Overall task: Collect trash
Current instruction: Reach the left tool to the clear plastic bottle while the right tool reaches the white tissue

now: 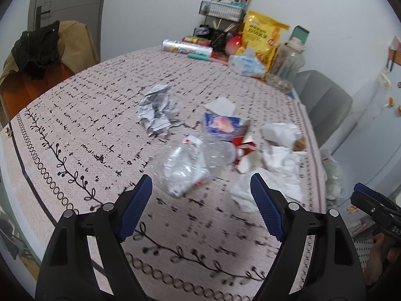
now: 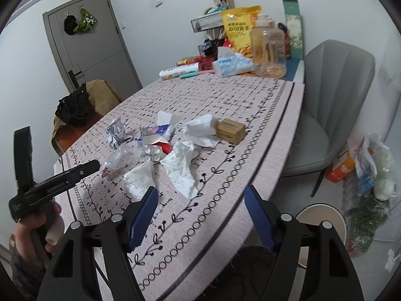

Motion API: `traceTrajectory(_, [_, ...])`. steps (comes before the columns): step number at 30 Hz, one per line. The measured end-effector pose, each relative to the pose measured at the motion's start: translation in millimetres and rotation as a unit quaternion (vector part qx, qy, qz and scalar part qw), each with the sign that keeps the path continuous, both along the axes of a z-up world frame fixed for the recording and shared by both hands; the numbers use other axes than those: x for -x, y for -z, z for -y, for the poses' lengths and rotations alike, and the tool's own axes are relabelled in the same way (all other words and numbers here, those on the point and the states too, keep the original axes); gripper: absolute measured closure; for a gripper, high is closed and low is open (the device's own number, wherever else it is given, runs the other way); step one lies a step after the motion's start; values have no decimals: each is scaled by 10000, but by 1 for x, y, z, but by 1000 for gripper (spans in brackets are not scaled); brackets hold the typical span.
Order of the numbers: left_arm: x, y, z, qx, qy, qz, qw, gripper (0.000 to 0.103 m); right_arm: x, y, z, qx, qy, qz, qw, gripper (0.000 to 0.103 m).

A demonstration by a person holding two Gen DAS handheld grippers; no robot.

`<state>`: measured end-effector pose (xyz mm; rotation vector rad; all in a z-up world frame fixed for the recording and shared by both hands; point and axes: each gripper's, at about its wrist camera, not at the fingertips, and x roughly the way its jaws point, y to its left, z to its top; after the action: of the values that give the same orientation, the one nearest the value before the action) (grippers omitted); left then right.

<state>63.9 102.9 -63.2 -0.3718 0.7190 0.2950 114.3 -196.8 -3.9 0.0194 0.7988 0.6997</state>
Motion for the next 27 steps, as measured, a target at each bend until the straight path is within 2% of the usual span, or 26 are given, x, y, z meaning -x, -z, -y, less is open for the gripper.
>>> traceTrajectory(4, [-15, 8, -6, -50, 10, -235, 9997, 22, -13, 8, -16, 13, -141, -199, 9997, 36])
traceTrajectory(8, [-30, 14, -8, -124, 90, -445, 9989, 15, -20, 14, -29, 22, -262, -331, 9991, 36])
traceTrajectory(15, [-54, 24, -9, -437, 191, -842, 9953, 15, -34, 25, -43, 68, -341, -550, 9979, 36])
traceTrajectory(21, [-62, 27, -6, -674, 213, -927, 9932, 15, -44, 34, -53, 54, -386, -695, 9968, 37])
traceTrajectory(27, [-64, 28, -3, -878, 250, -958, 9912, 16, -54, 49, -70, 114, -473, -848, 9952, 42])
